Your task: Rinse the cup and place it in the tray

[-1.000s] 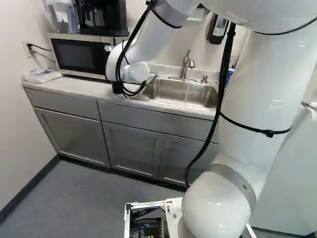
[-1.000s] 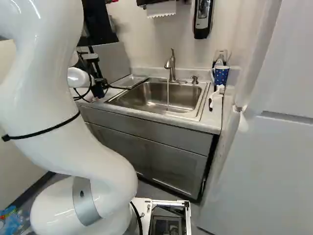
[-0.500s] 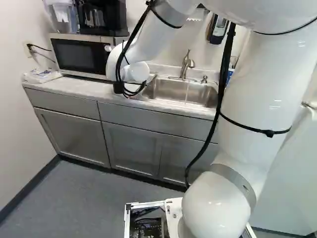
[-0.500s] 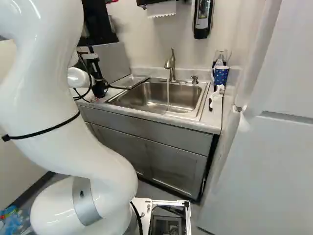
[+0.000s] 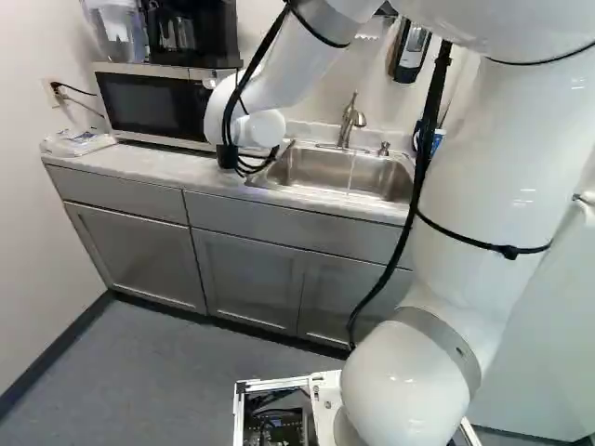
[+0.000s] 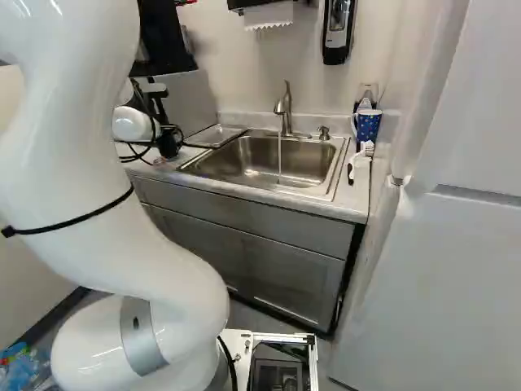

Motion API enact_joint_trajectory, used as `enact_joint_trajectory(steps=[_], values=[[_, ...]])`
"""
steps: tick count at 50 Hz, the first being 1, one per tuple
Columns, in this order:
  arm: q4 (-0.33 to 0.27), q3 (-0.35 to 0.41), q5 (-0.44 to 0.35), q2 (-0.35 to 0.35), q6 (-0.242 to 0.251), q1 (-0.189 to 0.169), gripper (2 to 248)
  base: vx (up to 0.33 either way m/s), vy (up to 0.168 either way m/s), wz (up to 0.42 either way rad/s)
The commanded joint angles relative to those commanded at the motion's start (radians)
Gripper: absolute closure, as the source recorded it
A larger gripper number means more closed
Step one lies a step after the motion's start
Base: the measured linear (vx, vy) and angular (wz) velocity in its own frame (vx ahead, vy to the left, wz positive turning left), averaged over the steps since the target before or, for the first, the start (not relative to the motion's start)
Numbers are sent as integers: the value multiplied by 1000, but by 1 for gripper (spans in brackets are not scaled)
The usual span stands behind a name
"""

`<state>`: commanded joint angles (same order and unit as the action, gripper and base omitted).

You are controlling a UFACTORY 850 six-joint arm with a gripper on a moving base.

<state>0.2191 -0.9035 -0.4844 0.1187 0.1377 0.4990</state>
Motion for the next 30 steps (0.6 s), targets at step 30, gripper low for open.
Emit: enact_joint_trajectory(steps=[30], values=[[0, -37, 0, -27, 0, -96, 124, 0, 0, 0]])
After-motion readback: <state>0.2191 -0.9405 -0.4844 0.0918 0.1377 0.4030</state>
